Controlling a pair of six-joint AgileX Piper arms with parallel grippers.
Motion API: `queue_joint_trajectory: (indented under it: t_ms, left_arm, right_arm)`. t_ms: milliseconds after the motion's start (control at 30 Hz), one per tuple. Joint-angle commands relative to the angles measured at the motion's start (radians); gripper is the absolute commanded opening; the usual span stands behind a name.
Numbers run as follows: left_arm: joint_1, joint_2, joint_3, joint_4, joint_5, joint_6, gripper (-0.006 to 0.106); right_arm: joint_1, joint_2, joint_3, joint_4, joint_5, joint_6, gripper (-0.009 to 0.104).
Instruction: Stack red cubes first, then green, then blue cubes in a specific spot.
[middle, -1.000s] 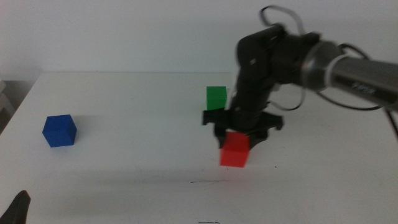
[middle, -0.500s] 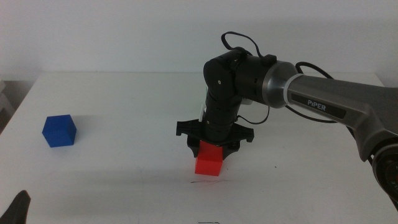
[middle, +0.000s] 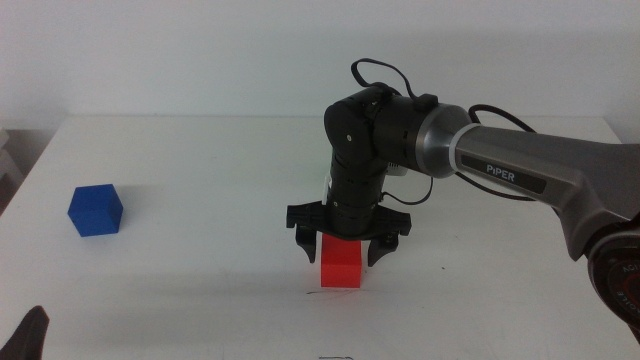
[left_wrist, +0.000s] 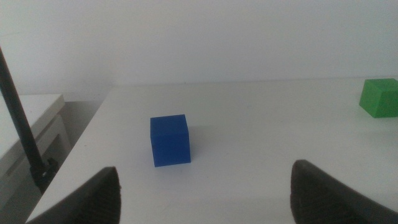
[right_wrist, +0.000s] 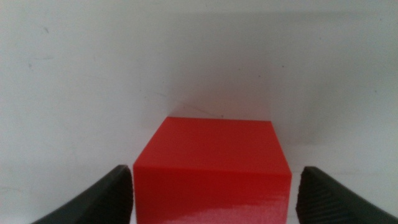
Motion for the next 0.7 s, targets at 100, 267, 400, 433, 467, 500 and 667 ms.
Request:
queue_joint_trajectory:
  t_ms: [100, 267, 400, 433, 467, 500, 667]
  left_arm:
    - [-0.002, -0.019, -0.002, -0.010, -0.072, -0.008, 0.093]
    - [-0.002, -0.019, -0.002, -0.010, -0.072, -0.008, 0.093]
    - [-0.002, -0.019, -0.002, -0.010, -0.072, -0.008, 0.093]
    - [-0.002, -0.019, -0.002, -0.010, -0.072, -0.008, 0.093]
    - [-0.002, -0.019, -0.002, -0.010, -0.072, -0.008, 0.093]
    - [-0.002, -0.019, -0.002, -0.010, -0.072, -0.008, 0.093]
    - [-0.002, -0.019, -0.002, -0.010, -0.072, -0.008, 0.093]
  right_arm:
    - [-0.006, -0.103, -0.027, -0.003, 0.009, -0.013, 0.088]
    - [-0.008, -0.155, -0.076, -0.062, 0.078, -0.020, 0.088]
    - [-0.008, -0.178, -0.153, -0.144, 0.137, -0.035, 0.088]
    - [-0.008, -0.178, -0.178, -0.164, 0.142, -0.044, 0.088]
    - [-0.008, -0.177, -0.200, -0.181, 0.144, -0.054, 0.088]
    - [-0.008, -0.174, -0.220, -0.199, 0.137, -0.064, 0.088]
    - [-0.041, -0.121, -0.344, -0.209, 0.097, -0.130, 0.088]
